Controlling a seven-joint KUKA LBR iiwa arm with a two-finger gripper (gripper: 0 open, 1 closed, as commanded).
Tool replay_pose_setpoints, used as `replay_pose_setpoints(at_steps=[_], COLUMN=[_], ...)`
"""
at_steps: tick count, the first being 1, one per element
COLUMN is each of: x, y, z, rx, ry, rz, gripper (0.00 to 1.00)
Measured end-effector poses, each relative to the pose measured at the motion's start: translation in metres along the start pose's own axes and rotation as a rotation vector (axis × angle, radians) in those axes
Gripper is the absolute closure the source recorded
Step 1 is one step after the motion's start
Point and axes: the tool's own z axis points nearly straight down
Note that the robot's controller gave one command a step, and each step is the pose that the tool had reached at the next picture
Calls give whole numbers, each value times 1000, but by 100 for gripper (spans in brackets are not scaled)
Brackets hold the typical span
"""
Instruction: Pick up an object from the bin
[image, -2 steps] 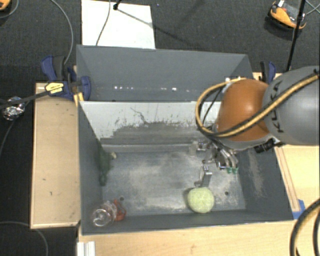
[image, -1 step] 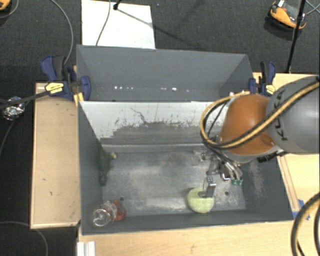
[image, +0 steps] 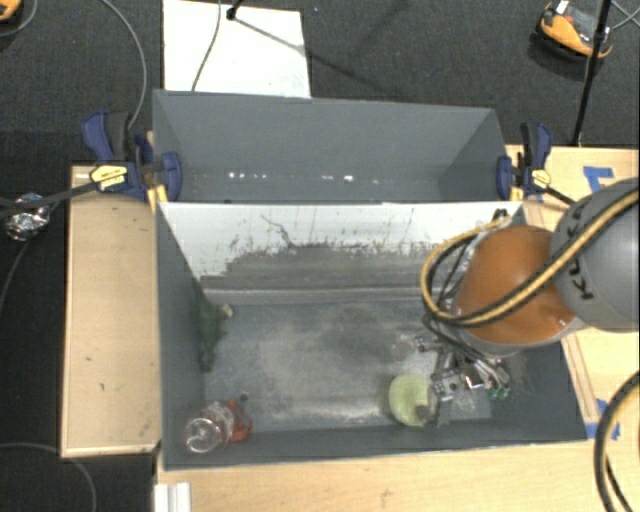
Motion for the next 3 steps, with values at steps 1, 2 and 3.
replay_pose_setpoints(at_steps=[1,2,3], x=[-5,-5,-18], y=[26,26,27], z=[10,10,9], rx=[1,1,1], ry=[-2,-2,4], rz=[-116,-115,-172], gripper=[100,100,100])
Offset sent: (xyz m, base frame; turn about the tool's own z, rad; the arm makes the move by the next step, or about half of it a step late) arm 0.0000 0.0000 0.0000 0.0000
